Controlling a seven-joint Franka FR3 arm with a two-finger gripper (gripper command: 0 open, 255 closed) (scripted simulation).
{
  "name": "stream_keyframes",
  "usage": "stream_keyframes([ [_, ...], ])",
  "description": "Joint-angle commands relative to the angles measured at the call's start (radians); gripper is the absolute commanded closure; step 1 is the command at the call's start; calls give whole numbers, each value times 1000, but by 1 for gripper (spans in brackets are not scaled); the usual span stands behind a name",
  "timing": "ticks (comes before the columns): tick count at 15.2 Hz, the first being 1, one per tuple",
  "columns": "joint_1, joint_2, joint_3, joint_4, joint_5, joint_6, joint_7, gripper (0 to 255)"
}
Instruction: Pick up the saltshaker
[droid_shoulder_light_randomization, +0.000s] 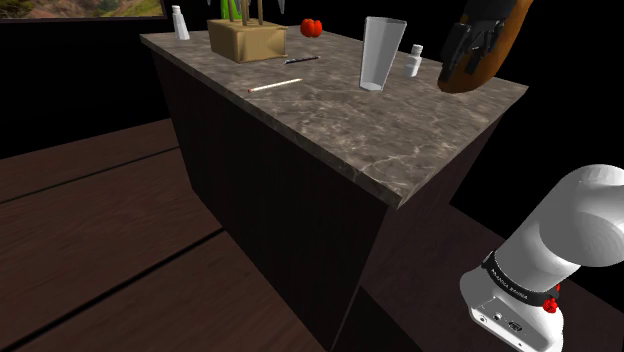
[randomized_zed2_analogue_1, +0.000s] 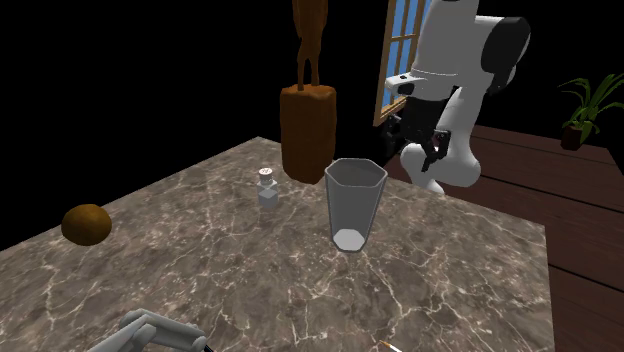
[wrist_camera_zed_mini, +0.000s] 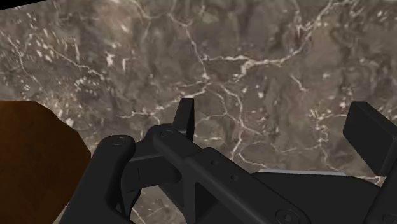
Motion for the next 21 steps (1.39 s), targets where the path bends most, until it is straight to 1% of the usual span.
stream_keyframes([
  [1,0,0,0,0,0,0,0,0],
  [7,-20,146,-102,83,-66,86,-137,0],
  [12,-28,288,-182,187,-93,146,-249,0],
  [17,-35,447,-255,323,-90,191,-365,0],
  [21,-43,587,-308,458,-62,210,-462,0],
])
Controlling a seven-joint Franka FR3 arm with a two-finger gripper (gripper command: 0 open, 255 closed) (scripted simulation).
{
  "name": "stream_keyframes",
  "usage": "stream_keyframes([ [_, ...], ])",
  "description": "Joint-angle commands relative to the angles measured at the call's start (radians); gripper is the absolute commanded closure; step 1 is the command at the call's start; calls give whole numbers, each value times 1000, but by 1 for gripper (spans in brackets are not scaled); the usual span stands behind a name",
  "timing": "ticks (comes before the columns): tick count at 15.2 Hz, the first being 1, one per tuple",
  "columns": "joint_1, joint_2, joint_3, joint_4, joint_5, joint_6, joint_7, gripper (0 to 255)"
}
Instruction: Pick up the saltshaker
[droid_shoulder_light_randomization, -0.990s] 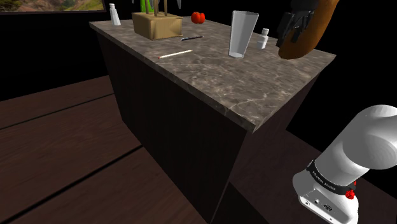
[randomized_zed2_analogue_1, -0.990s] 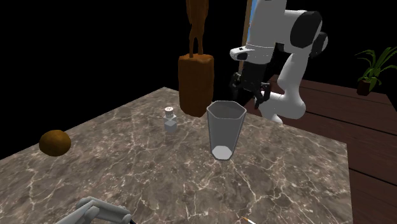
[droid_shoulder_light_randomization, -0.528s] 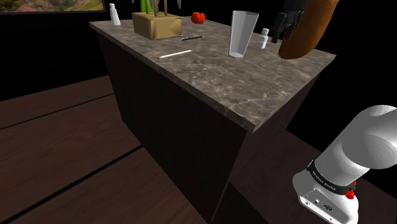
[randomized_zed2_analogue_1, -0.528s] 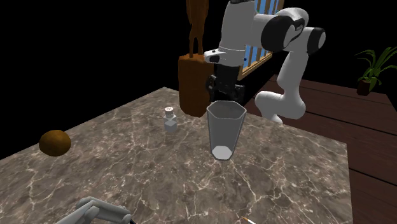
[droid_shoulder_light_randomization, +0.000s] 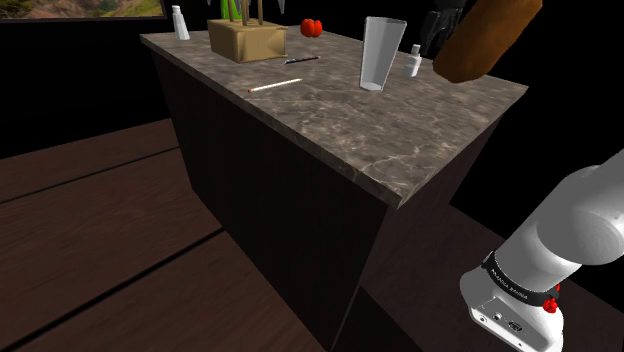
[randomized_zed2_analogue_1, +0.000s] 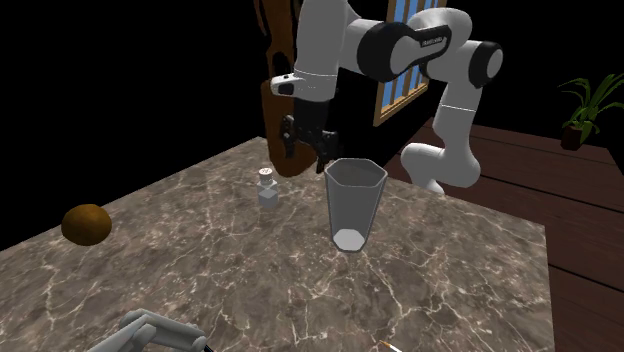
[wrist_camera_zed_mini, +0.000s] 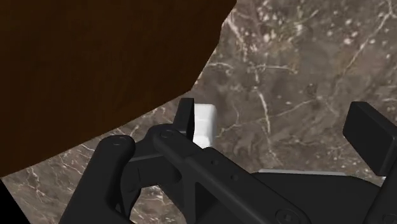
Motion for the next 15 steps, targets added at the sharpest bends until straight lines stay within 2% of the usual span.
stream_keyframes([
  [1,-6,78,-27,69,18,11,-48,0],
  [5,-28,237,-70,242,74,5,-148,0],
  [6,-30,241,-70,246,76,4,-151,0],
  [13,-29,224,-68,125,68,110,-141,0],
  [15,-29,224,-68,124,68,110,-141,0],
])
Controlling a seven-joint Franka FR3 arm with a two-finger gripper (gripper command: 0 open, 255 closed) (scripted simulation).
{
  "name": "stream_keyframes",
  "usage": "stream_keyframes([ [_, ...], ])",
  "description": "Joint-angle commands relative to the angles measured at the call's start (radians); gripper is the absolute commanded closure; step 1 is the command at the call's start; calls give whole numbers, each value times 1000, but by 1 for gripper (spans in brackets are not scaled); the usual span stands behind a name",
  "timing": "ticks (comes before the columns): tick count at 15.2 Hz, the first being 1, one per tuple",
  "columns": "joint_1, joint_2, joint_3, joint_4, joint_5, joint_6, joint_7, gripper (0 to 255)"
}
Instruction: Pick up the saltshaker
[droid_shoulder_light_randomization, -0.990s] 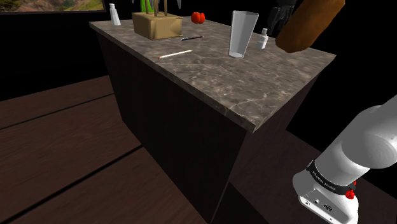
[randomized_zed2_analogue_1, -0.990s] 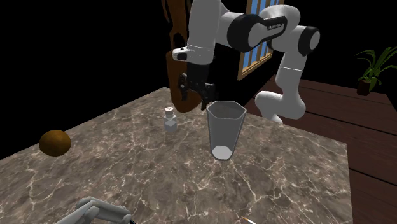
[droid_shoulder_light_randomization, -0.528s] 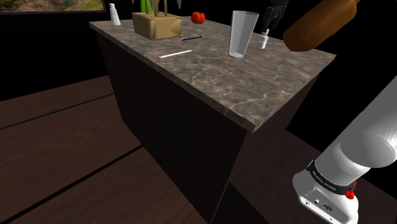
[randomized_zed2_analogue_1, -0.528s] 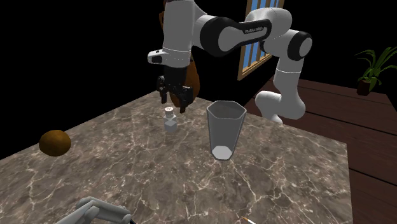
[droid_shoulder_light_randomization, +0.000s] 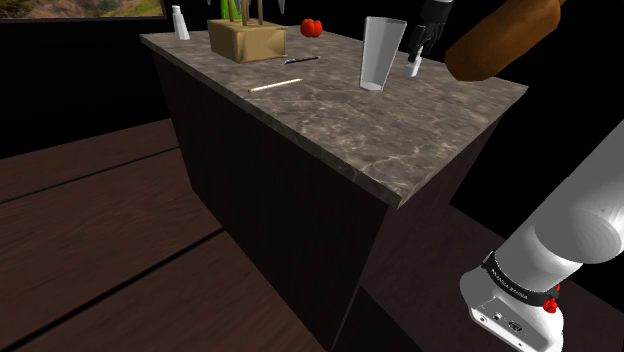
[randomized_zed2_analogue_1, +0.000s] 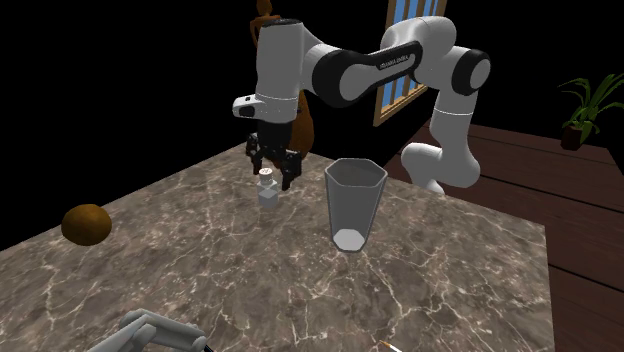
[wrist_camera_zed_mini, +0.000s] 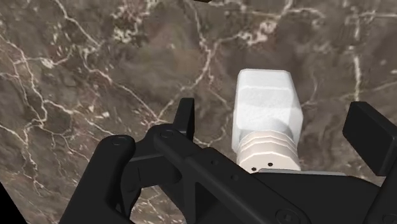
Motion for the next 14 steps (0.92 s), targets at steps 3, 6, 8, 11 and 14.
stream_keyframes([
  [3,0,0,0,-4,0,4,0,255],
  [6,0,-1,0,-4,0,4,0,255],
  [8,0,-1,0,-4,0,4,0,255],
  [11,0,0,0,7,0,-7,-1,255],
  [14,-1,5,0,54,3,-49,-4,255],
])
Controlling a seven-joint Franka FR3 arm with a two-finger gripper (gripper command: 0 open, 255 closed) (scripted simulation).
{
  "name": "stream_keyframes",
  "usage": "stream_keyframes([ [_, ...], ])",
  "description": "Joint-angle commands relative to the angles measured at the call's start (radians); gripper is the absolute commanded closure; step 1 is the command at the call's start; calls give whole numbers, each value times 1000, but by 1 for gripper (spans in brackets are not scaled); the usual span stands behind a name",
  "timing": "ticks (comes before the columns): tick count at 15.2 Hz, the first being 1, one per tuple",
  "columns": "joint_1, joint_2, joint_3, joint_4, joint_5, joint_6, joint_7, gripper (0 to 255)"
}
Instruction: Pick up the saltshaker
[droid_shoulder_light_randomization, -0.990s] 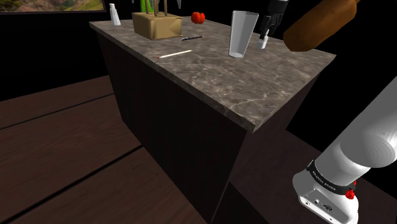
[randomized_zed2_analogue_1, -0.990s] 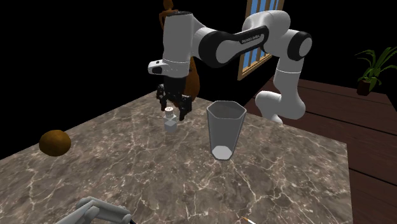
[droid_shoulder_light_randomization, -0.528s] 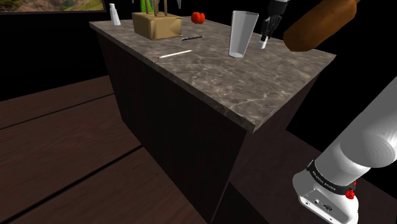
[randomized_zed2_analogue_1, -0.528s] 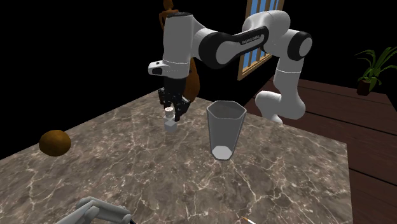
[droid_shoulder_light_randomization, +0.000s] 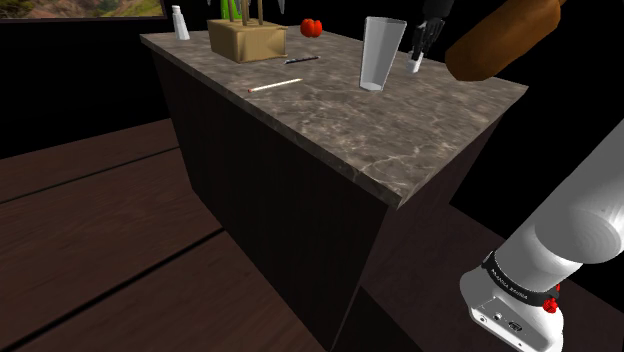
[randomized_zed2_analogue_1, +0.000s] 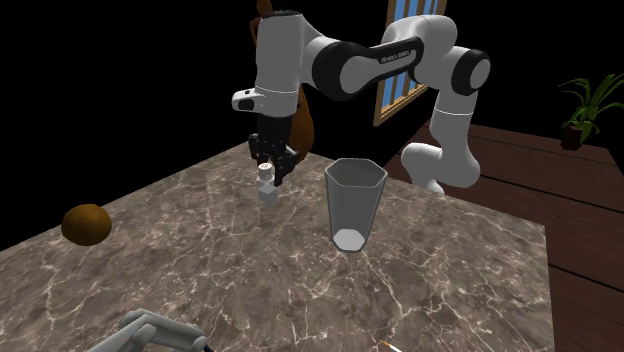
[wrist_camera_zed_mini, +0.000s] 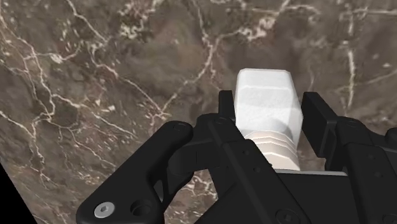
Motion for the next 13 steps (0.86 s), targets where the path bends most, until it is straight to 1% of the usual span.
stream_keyframes([
  [1,-1,5,-1,35,2,-30,-3,255],
  [11,-6,46,-5,220,19,-176,-20,255],
  [13,-6,47,-5,223,19,-178,-20,255],
])
